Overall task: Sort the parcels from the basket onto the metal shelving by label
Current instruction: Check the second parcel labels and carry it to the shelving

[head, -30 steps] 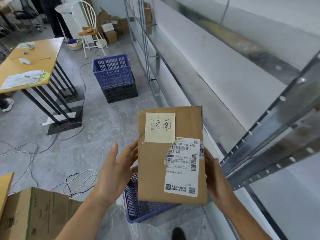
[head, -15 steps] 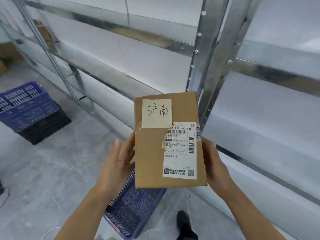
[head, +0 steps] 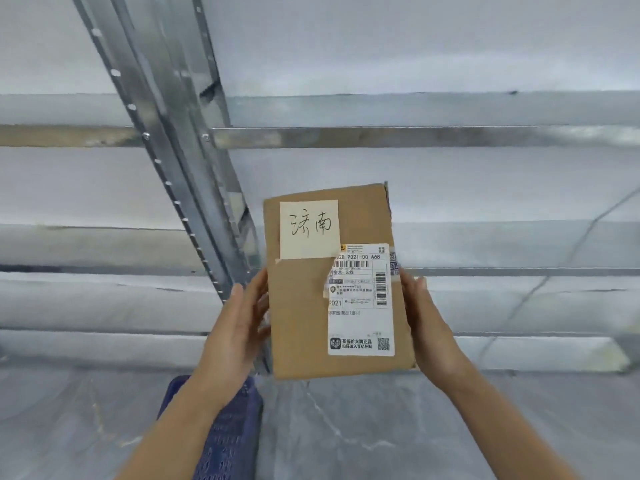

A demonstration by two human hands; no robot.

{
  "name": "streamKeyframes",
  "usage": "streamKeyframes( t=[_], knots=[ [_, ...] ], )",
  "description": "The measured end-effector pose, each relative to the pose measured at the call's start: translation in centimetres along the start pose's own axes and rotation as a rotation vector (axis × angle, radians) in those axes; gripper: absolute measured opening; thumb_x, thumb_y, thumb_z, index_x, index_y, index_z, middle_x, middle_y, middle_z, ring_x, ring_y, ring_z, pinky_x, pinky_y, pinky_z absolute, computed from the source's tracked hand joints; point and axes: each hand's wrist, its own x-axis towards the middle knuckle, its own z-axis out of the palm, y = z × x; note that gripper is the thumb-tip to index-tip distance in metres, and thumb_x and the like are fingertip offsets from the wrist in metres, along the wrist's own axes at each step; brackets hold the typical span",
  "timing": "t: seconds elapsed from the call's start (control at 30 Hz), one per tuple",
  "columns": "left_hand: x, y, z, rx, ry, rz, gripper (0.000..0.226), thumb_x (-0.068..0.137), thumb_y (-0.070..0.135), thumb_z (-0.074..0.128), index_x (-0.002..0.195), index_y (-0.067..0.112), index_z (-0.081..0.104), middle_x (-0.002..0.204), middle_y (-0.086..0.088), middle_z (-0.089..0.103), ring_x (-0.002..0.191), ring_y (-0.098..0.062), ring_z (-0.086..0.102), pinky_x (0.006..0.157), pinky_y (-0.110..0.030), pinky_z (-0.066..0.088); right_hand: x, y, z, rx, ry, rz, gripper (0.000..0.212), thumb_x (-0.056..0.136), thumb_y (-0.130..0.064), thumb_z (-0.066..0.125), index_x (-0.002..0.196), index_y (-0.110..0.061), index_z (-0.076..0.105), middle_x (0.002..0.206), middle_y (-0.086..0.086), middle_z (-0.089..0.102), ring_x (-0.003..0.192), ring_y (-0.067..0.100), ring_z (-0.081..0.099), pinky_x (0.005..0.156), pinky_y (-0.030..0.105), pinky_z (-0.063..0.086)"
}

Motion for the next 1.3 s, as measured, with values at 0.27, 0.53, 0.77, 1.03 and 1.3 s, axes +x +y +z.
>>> streamKeyframes(
  t=[0.27, 0.53, 0.77, 1.03, 1.3],
  knots=[
    [1.4, -3.2, 16.3, 0.018, -0.307, -0.036, 0.069, 0.092, 0.067, 0.043, 0.151, 0.031, 0.049, 0.149, 0.005, 0.061, 0.135, -0.015, 0.056, 0.101, -0.038, 0.043, -9.9, -0.8, -14.7, 0.056, 0.259, -0.069, 0.064, 0.107, -0.059, 0.015, 0.161, -0.034, 0.038, 0.164, -0.004, 0.049, 0.154, 0.021, 0.041, 0.127, 0.057, 0.025],
    [-0.6, -8.0, 36.1, 0.012, -0.504, -0.052, 0.068, 0.097, 0.059, 0.036, 0.146, 0.017, 0.055, 0.153, -0.015, 0.055, 0.123, -0.026, 0.058, 0.089, -0.041, 0.046, -21.7, -2.0, -31.2, 0.067, 0.493, -0.102, 0.064, 0.104, -0.065, 0.020, 0.160, -0.039, 0.039, 0.163, -0.007, 0.049, 0.154, 0.018, 0.041, 0.128, 0.055, 0.025],
    [-3.0, -11.2, 50.8, 0.017, -0.664, -0.068, 0.060, 0.106, 0.050, 0.026, 0.141, 0.013, 0.059, 0.141, -0.007, 0.064, 0.112, -0.018, 0.063, 0.084, -0.032, 0.047, -31.5, -4.0, -42.0, 0.102, 0.670, -0.139, 0.068, 0.105, -0.065, 0.021, 0.162, -0.032, 0.038, 0.165, 0.000, 0.047, 0.155, 0.024, 0.040, 0.127, 0.058, 0.025],
    [-3.6, -14.1, 62.4, 0.036, -0.847, -0.093, 0.062, 0.110, 0.040, 0.018, 0.140, 0.000, 0.054, 0.110, 0.002, 0.074, 0.091, -0.012, 0.068, 0.070, -0.020, 0.054, -38.1, -4.9, -50.1, 0.121, 0.815, -0.189, 0.069, 0.104, -0.067, 0.020, 0.159, -0.033, 0.044, 0.160, -0.002, 0.054, 0.150, 0.023, 0.047, 0.126, 0.058, 0.028],
    [-1.1, -16.9, 74.1, -0.006, -0.959, -0.097, 0.059, 0.109, 0.037, 0.018, 0.129, 0.000, 0.060, 0.099, 0.000, 0.076, 0.075, -0.010, 0.068, 0.063, -0.018, 0.054, -40.7, -6.1, -59.4, 0.140, 0.933, -0.219, 0.064, 0.107, -0.062, 0.015, 0.156, -0.036, 0.047, 0.153, -0.005, 0.061, 0.145, 0.022, 0.054, 0.107, 0.039, 0.051]
  ],
)
